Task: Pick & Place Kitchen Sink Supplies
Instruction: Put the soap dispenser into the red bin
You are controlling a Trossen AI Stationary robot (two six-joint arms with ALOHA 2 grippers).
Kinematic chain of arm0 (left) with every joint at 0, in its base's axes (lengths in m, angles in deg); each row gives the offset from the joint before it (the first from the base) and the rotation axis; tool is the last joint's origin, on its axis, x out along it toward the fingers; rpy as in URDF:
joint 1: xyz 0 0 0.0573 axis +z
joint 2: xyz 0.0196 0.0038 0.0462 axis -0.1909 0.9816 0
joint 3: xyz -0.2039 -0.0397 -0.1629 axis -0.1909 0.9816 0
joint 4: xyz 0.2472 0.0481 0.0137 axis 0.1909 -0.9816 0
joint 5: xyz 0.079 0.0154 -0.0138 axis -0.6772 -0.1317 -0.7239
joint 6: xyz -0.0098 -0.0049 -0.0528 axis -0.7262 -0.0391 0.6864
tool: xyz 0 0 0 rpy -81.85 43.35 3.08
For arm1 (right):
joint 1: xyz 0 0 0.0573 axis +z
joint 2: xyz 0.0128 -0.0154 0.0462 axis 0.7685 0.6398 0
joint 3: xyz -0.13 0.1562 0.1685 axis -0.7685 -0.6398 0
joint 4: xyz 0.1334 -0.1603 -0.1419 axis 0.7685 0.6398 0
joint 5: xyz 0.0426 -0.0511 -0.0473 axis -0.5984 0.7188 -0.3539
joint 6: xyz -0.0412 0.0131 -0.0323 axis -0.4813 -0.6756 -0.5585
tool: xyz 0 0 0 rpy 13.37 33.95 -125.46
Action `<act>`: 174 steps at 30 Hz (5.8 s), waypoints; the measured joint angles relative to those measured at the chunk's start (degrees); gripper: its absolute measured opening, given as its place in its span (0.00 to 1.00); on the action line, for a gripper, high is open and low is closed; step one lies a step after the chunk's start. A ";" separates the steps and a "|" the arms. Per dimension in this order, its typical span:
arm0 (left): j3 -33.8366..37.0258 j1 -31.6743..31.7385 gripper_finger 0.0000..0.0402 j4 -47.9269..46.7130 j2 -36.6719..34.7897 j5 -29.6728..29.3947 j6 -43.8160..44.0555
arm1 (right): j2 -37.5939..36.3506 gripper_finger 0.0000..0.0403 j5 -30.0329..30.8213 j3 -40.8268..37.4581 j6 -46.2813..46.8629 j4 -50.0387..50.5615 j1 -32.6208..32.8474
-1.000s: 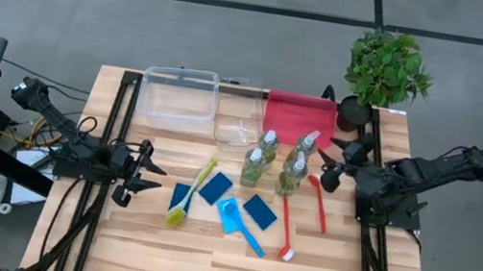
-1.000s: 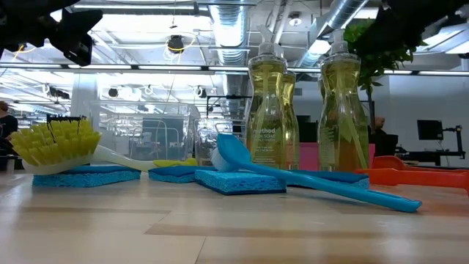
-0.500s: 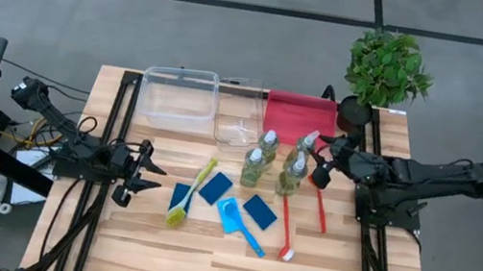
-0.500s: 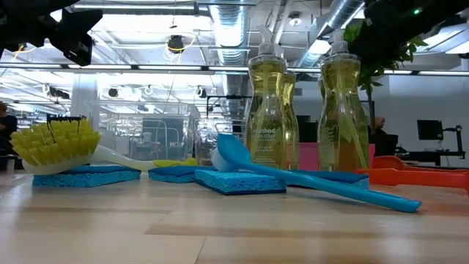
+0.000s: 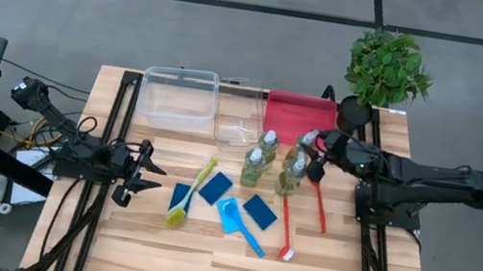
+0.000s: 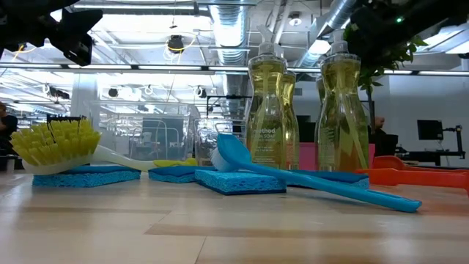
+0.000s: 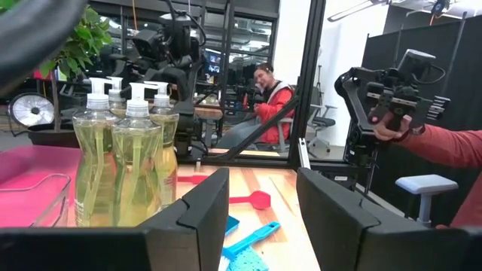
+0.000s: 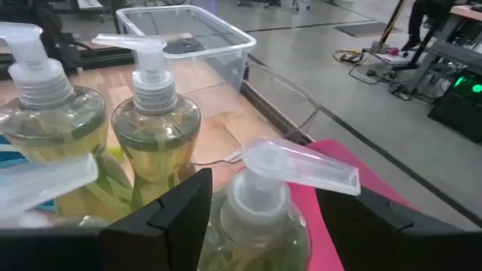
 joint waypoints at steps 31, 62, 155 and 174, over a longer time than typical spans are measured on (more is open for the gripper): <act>-0.02 0.00 0.39 0.37 -0.01 0.00 -0.01 | 5.27 0.25 0.44 0.02 -2.27 -6.91 -1.81; -0.04 0.00 0.39 0.37 -0.01 0.00 0.00 | -2.32 0.24 4.16 14.99 -5.52 3.49 1.47; -0.04 0.00 0.39 0.37 0.01 0.00 0.01 | 23.38 0.54 -39.35 19.67 -11.45 -9.15 -41.84; -0.04 0.00 0.39 0.37 0.01 0.00 -0.02 | -3.52 0.46 -39.86 19.63 0.21 13.90 -22.42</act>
